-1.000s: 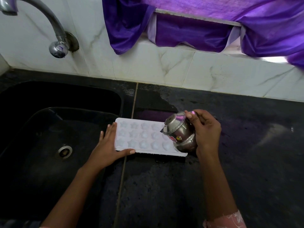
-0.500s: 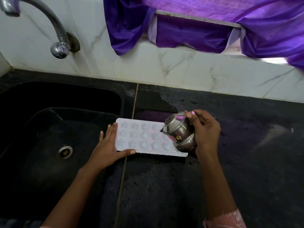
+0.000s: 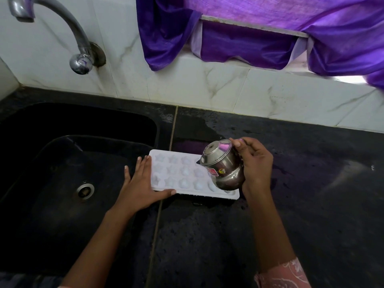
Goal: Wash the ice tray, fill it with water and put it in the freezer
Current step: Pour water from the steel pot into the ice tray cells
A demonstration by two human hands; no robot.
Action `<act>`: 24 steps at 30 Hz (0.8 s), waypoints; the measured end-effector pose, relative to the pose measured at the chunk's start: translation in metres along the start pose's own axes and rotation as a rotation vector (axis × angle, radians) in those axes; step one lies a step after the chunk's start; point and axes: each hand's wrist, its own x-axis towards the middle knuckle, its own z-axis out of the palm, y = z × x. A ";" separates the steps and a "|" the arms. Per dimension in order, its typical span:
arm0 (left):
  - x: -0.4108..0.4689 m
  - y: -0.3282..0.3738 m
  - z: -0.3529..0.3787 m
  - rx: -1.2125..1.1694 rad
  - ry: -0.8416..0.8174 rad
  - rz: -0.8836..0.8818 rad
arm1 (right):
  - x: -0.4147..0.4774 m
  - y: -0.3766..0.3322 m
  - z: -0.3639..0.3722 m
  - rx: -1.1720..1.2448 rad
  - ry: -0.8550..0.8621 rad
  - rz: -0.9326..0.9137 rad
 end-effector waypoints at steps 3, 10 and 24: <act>-0.001 -0.002 0.002 0.003 0.009 0.017 | 0.000 0.002 0.006 -0.031 -0.024 -0.003; -0.001 -0.003 0.005 -0.001 0.036 0.015 | 0.001 0.005 0.011 -0.158 -0.074 -0.067; -0.002 -0.002 0.006 -0.065 0.032 0.008 | 0.001 -0.002 0.016 -0.231 -0.106 -0.133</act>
